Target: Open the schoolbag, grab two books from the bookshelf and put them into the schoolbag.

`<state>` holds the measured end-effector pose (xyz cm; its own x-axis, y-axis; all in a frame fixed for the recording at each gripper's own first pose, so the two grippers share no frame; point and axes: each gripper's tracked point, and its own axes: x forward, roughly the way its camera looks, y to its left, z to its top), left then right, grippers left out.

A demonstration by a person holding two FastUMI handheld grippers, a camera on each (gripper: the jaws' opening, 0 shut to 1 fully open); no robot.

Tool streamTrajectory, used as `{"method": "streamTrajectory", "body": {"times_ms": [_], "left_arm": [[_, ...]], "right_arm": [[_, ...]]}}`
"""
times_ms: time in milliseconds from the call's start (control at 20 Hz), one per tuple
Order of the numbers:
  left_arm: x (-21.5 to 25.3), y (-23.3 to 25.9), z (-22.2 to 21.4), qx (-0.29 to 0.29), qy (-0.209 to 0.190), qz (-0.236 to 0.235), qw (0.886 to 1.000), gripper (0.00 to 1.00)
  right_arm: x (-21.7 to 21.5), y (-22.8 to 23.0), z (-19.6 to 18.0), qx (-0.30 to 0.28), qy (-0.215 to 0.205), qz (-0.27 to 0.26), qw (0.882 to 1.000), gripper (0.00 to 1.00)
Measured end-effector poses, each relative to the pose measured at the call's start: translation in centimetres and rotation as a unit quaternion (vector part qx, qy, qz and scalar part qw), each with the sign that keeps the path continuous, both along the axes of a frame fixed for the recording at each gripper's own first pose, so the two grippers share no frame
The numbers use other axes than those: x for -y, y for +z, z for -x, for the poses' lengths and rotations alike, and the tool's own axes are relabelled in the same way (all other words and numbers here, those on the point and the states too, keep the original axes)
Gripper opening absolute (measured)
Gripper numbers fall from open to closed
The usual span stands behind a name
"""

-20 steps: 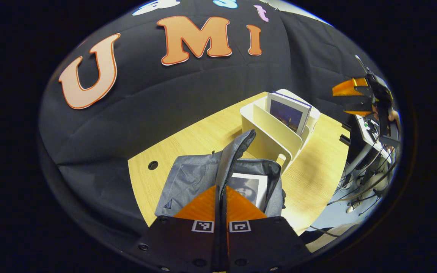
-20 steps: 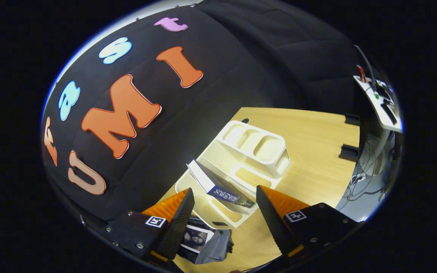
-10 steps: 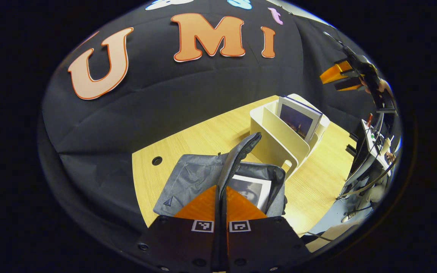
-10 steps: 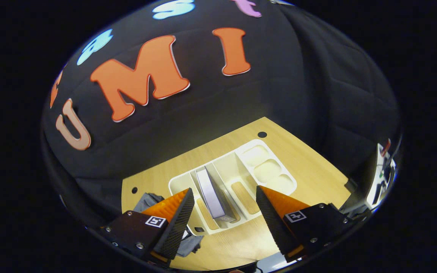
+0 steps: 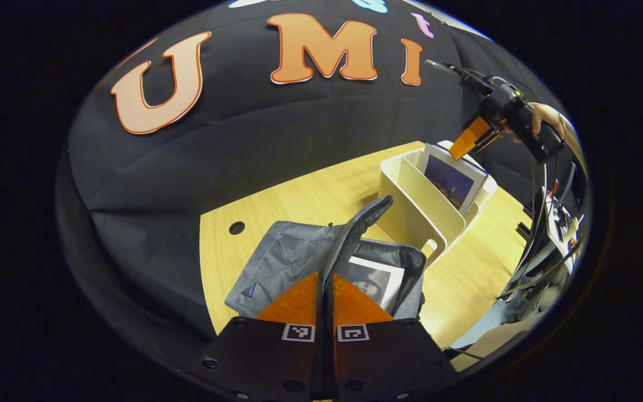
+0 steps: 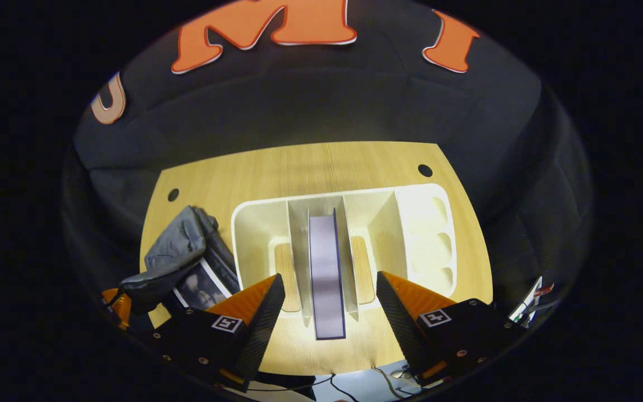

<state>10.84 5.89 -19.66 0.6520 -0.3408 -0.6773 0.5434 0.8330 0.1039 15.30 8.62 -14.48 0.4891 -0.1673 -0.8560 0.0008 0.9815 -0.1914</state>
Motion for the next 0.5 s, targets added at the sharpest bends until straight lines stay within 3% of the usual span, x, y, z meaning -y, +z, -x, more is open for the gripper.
{"method": "streamTrajectory", "body": {"times_ms": [200, 300, 400, 500], "left_arm": [[0.0, -0.6, 0.0, -0.008, 0.01, -0.003, 1.0, 0.01], [0.1, -0.9, 0.0, -0.012, 0.015, -0.005, 1.0, 0.0], [0.0, -1.1, 0.1, -0.015, 0.02, -0.007, 1.0, 0.0], [0.0, -1.5, 0.3, -0.019, 0.022, -0.007, 1.0, 0.0]], "right_arm": [[-0.3, -2.5, -1.1, -0.033, -0.005, -0.023, 0.999, 0.99], [-0.2, -3.9, -1.2, -0.048, -0.007, -0.028, 0.998, 0.88], [0.1, -5.1, -1.1, -0.056, -0.01, -0.028, 0.998, 0.63], [0.0, -5.6, -1.2, -0.055, -0.017, -0.038, 0.998, 0.52]]}}
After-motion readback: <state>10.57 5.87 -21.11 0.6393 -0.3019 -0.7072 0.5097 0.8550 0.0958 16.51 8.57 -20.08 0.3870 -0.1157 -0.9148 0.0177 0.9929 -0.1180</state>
